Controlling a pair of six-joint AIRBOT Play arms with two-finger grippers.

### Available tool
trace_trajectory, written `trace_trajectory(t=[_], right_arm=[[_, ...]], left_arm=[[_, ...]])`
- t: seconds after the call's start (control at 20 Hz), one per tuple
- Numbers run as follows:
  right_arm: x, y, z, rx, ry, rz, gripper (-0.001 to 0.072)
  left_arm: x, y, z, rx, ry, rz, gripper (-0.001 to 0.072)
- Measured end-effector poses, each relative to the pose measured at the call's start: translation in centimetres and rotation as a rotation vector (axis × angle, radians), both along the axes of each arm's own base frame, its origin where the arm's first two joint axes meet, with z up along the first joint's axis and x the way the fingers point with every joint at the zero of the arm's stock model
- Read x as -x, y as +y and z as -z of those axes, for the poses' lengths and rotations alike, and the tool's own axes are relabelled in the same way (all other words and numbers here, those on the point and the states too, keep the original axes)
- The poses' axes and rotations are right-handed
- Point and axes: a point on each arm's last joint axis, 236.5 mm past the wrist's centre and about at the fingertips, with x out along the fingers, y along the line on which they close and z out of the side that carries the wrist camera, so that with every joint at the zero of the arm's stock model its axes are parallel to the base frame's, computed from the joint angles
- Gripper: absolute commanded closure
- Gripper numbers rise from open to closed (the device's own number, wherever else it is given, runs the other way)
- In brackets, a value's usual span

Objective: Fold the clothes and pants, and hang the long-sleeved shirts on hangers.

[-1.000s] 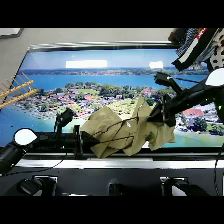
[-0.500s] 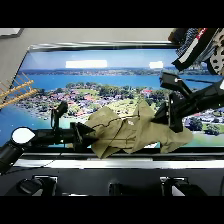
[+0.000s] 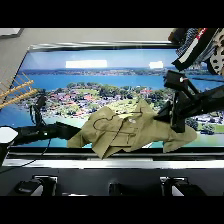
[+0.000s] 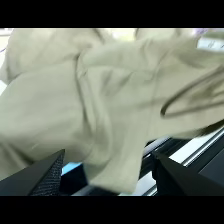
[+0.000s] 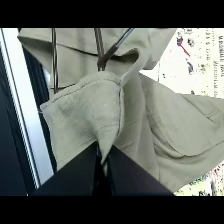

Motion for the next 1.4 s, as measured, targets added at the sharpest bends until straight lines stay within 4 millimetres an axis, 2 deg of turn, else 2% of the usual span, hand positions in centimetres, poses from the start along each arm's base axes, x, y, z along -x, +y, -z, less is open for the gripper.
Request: trace_trajectory(t=[0.15, 0.25, 0.5, 0.7, 0.95, 1.0, 1.05, 1.1, 1.15, 1.3, 1.4], right_arm=[[-0.8, 0.0, -0.2, -0.014, 0.001, 0.068, 0.0689], [-1.1, 0.0, -0.3, -0.021, 0.006, 0.094, 0.0689], [-1.4, 0.0, -0.4, -0.027, 0.013, 0.128, 0.0689], [-1.5, 0.0, -0.4, -0.034, 0.026, 0.151, 0.0689], [-1.4, 0.0, -0.4, -0.040, 0.041, 0.169, 0.0689], [-1.4, 0.0, -0.4, -0.040, 0.042, 0.171, 0.0689], [-1.4, 0.0, -0.4, -0.040, 0.043, 0.173, 0.0689], [-1.4, 0.0, -0.4, -0.040, 0.044, 0.173, 0.0689], [-1.4, 0.0, -0.4, -0.040, 0.046, 0.174, 0.0689], [-1.4, 0.0, -0.4, -0.041, 0.050, 0.180, 0.0689], [-1.2, 0.0, -0.6, -0.043, 0.051, 0.191, 0.0689]], left_arm=[[2.5, -0.4, 1.9, -0.156, 0.010, 0.076, 0.0093], [3.4, -1.5, 2.8, -0.257, -0.047, 0.135, 0.0090], [4.8, -7.2, 4.8, -0.376, -0.205, 0.265, 0.0073], [7.1, -11.0, 8.6, -0.433, -0.213, 0.381, 0.0074], [7.5, -12.4, 12.2, -0.482, -0.197, 0.410, 0.0082], [7.4, -12.5, 12.5, -0.486, -0.202, 0.413, 0.0158], [7.3, -12.7, 12.8, -0.488, -0.205, 0.415, 0.0284], [7.2, -12.7, 13.1, -0.492, -0.208, 0.417, 0.0550], [7.2, -12.8, 13.4, -0.498, -0.211, 0.421, 0.0689], [6.8, -12.9, 13.7, -0.497, -0.210, 0.411, 0.0689], [5.9, -12.6, 13.2, -0.488, -0.198, 0.369, 0.0690]])
